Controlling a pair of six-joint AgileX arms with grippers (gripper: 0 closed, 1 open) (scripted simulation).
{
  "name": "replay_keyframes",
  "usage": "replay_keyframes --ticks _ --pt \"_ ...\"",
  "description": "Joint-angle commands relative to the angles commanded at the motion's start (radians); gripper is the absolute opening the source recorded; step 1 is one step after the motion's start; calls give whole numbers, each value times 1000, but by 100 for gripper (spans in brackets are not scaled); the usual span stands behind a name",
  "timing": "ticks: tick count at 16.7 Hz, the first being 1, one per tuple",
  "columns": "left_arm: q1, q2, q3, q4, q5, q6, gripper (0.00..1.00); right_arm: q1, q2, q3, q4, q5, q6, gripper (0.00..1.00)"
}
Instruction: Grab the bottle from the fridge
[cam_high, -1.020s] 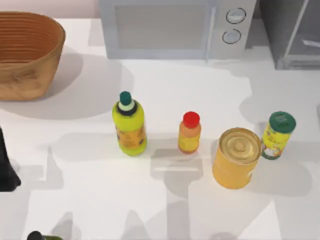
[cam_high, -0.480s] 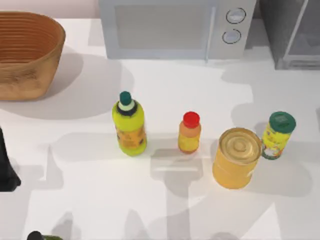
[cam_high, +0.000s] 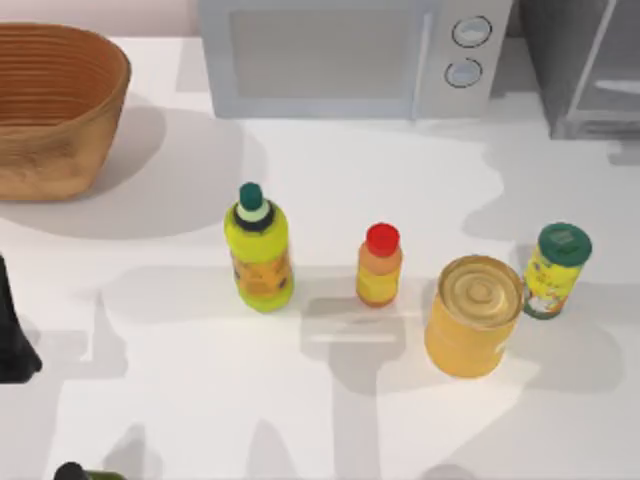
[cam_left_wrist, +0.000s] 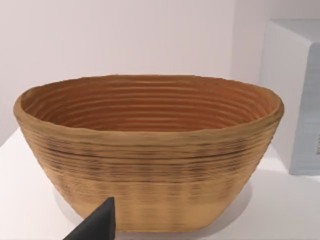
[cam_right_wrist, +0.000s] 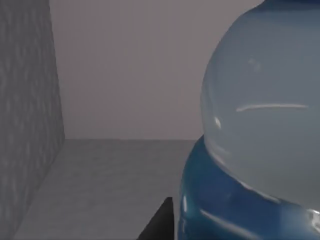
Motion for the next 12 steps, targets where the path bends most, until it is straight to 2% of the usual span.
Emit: replay_keyframes --ticks 7,12 --pt "0 0 0 0 0 0 100 5 -19 -20 3 -1 2 0" --pt "0 0 0 0 0 0 100 37 -229 -104 -107 20 -2 0"
